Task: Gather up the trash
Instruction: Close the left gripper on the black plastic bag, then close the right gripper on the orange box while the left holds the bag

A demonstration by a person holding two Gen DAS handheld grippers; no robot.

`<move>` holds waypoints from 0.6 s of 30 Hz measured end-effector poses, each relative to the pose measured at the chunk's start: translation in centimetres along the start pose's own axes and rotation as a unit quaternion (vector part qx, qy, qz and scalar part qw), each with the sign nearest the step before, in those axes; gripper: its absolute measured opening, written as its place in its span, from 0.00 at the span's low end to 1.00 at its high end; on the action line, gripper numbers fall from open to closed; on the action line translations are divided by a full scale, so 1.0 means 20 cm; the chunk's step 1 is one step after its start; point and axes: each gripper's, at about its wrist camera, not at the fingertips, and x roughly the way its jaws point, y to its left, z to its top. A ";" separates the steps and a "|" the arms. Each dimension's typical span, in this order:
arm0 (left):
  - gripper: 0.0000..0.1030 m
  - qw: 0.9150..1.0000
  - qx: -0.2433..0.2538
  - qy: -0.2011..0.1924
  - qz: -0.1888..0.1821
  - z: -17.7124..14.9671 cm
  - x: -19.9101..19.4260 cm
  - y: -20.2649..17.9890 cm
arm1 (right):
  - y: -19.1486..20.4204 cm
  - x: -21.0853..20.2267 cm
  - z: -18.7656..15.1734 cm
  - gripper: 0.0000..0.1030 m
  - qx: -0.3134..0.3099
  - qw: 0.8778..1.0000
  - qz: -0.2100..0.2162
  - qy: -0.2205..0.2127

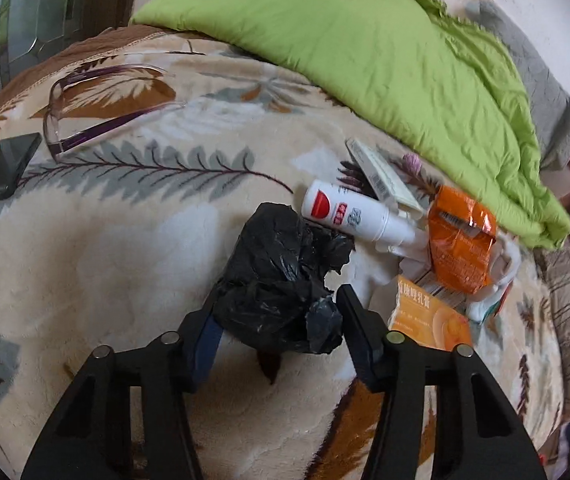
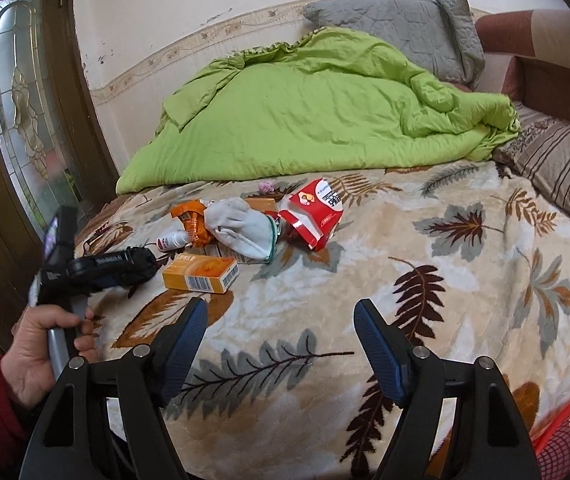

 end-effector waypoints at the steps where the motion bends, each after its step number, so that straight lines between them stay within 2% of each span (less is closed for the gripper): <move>1: 0.50 1.000 0.000 -0.011 0.000 0.00 -0.03 0.01 | 0.00 0.01 0.00 0.77 0.001 1.000 0.002 0.007; 3: 0.50 1.000 0.006 -0.028 0.009 -0.01 -0.06 0.01 | 0.02 0.07 0.01 0.77 0.003 0.999 0.027 0.028; 5: 0.50 0.999 0.010 -0.039 0.014 -0.02 -0.09 -0.01 | 0.07 0.14 0.03 0.77 0.001 0.996 0.078 0.043; 7: 0.50 0.998 0.019 -0.051 0.020 -0.02 -0.11 -0.03 | 0.13 0.25 0.07 0.77 -0.008 0.992 0.113 0.059; 8: 0.50 0.998 0.025 -0.058 0.026 -0.01 -0.11 -0.04 | 0.16 0.35 0.10 0.77 -0.006 0.988 0.134 0.082; 10: 0.50 0.996 0.034 -0.073 0.034 0.00 -0.14 -0.05 | 0.18 0.50 0.14 0.69 0.018 0.980 0.162 0.114; 11: 0.50 0.996 0.037 -0.078 0.038 0.00 -0.15 -0.05 | 0.19 0.57 0.14 0.61 0.026 0.977 0.170 0.127; 13: 0.50 0.995 0.041 -0.084 0.042 0.01 -0.17 -0.05 | 0.21 0.71 0.18 0.61 0.032 0.973 0.173 0.152; 16: 0.50 0.994 0.042 -0.088 0.043 0.02 -0.17 -0.05 | 0.20 0.89 0.23 0.61 0.042 0.975 0.150 0.156; 18: 0.50 0.994 0.043 -0.088 0.043 0.03 -0.17 -0.05 | 0.18 1.00 0.27 0.57 0.058 0.971 0.157 0.169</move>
